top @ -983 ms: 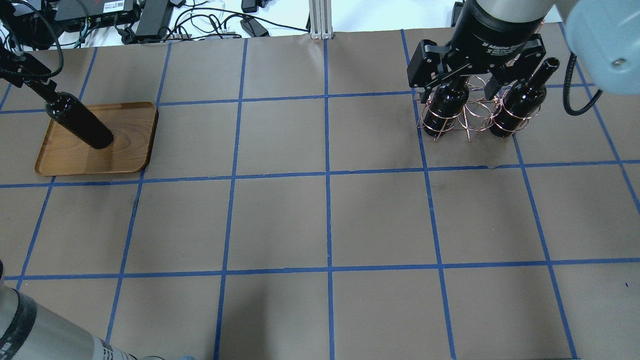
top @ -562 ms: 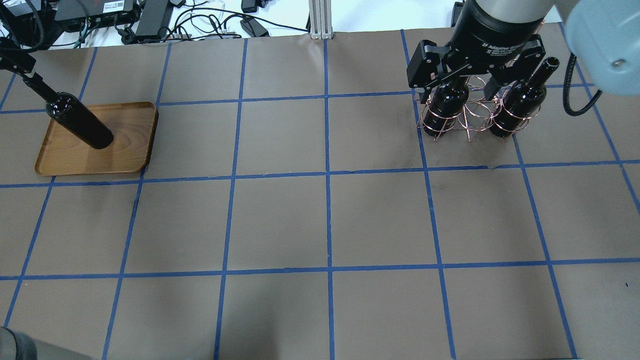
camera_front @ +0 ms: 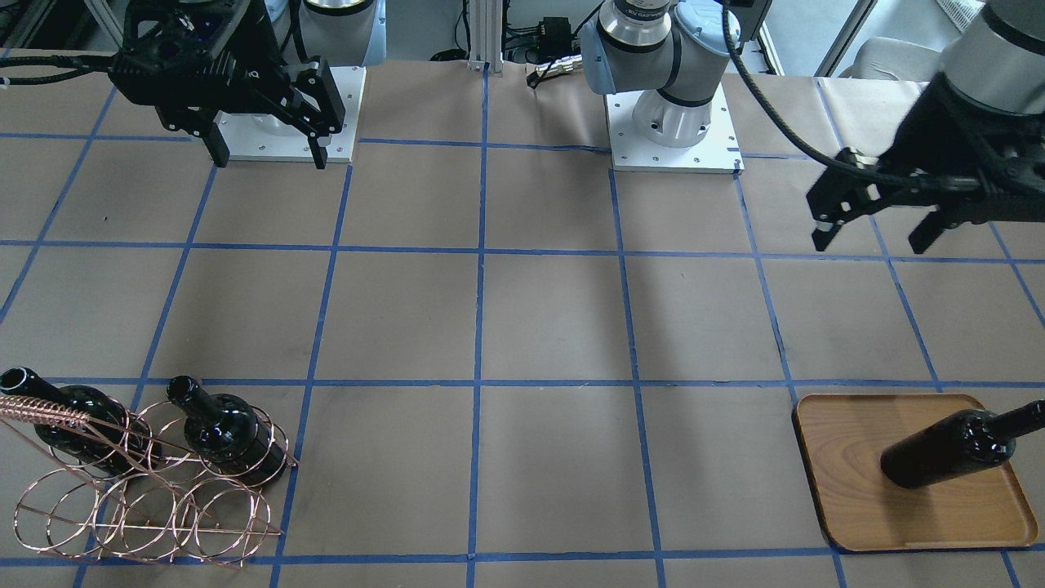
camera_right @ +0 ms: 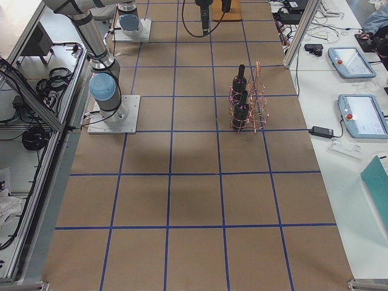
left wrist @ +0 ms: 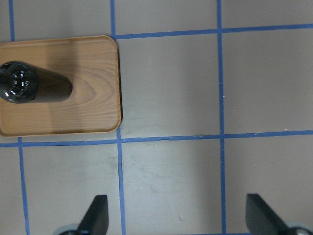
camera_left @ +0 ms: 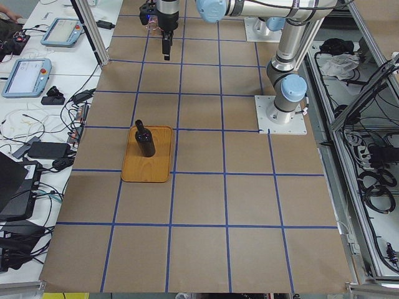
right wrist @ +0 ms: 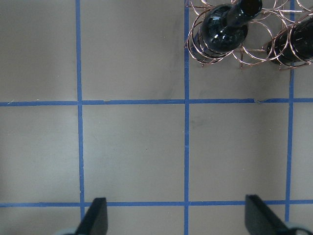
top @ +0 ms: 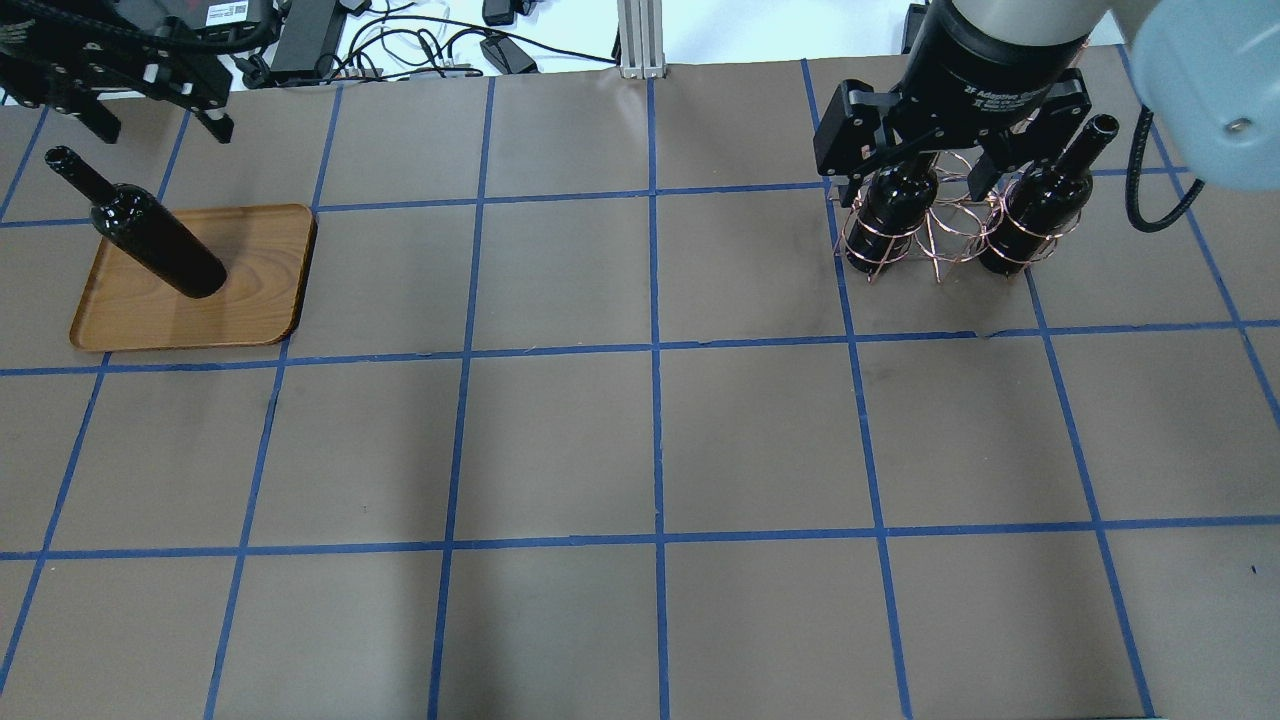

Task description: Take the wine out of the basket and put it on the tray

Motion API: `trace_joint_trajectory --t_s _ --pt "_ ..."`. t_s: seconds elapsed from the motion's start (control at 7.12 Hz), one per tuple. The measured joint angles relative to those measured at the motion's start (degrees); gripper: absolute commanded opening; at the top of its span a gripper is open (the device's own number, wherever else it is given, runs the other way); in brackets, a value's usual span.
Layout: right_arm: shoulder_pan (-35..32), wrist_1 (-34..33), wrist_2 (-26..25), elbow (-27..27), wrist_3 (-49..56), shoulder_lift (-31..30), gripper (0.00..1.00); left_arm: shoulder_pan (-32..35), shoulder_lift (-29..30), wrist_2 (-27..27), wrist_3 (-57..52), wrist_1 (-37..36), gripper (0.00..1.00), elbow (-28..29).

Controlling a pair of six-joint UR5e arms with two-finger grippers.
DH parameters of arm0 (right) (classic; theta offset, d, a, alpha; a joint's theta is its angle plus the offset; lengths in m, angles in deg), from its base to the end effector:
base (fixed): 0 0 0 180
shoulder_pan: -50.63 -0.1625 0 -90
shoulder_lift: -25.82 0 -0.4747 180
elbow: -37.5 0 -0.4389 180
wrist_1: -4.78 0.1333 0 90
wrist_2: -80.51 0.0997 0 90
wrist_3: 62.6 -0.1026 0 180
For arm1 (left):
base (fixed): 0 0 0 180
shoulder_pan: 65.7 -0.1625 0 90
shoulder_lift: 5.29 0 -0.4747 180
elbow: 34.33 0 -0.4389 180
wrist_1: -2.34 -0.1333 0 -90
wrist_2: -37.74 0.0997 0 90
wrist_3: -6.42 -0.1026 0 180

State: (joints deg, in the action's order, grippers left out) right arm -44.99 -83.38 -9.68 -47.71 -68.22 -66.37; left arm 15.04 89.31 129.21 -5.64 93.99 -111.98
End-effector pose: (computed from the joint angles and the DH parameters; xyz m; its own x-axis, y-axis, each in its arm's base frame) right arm 0.1838 -0.5104 0.5969 -1.0000 -0.0001 -0.0055 0.0004 0.9960 -0.0895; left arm -0.0352 -0.5964 0.6035 -0.9979 0.0451 -0.0471 0.0496 0.9939 -0.0986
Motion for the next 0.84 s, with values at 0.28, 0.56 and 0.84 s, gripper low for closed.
trace_joint_trajectory --t_s 0.28,0.56,0.84 --pt "0.0 0.0 -0.17 -0.01 0.08 0.0 1.0 5.04 -1.7 -0.25 3.89 -1.86 1.0 -1.84" --pt "0.0 0.0 -0.52 -0.04 0.63 -0.06 1.0 6.7 -2.83 -1.85 6.87 -0.94 1.0 -2.85" --pt "0.0 0.0 -0.34 -0.04 2.16 -0.07 1.0 7.03 -3.52 -3.7 7.36 -0.03 1.0 -3.46"
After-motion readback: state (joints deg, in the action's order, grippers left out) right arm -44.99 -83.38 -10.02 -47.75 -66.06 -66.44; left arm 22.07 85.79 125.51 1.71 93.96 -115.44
